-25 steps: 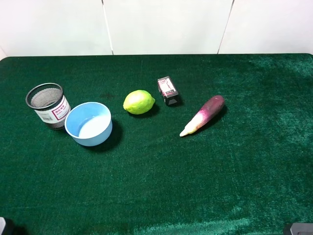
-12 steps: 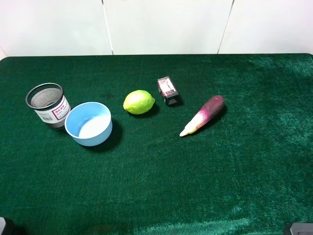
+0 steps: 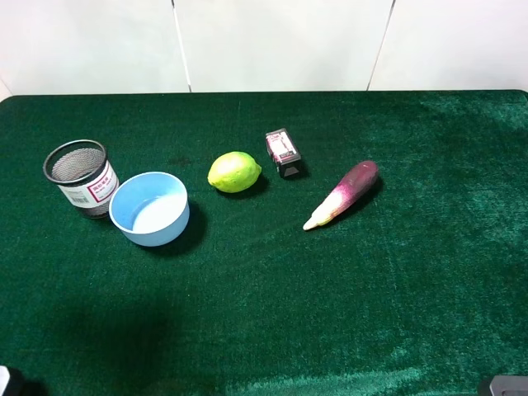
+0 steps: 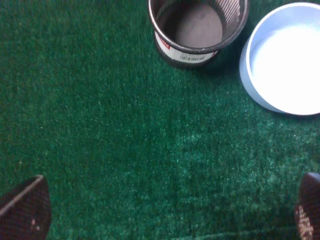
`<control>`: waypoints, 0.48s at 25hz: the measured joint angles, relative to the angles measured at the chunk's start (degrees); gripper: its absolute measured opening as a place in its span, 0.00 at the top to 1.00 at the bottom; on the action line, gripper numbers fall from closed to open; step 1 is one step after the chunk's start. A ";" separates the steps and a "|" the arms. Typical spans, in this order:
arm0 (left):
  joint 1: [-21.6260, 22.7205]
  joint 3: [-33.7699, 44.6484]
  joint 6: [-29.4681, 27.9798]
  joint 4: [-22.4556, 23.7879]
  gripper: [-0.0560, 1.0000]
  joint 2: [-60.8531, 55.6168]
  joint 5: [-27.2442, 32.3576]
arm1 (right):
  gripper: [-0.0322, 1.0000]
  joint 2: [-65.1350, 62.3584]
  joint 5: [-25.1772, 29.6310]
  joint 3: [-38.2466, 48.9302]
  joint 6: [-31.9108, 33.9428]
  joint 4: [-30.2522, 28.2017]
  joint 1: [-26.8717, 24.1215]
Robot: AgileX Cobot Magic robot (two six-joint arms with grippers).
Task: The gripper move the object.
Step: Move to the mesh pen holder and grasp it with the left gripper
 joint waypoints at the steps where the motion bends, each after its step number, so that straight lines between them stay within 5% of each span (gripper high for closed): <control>1: 0.00 -0.38 0.00 0.00 0.01 1.93 -0.55 | 0.30 0.00 0.00 0.00 0.00 0.00 0.00; 12: 0.00 -1.25 -0.11 0.00 0.01 18.24 -13.32 | 0.30 0.00 0.00 0.00 0.00 0.00 0.00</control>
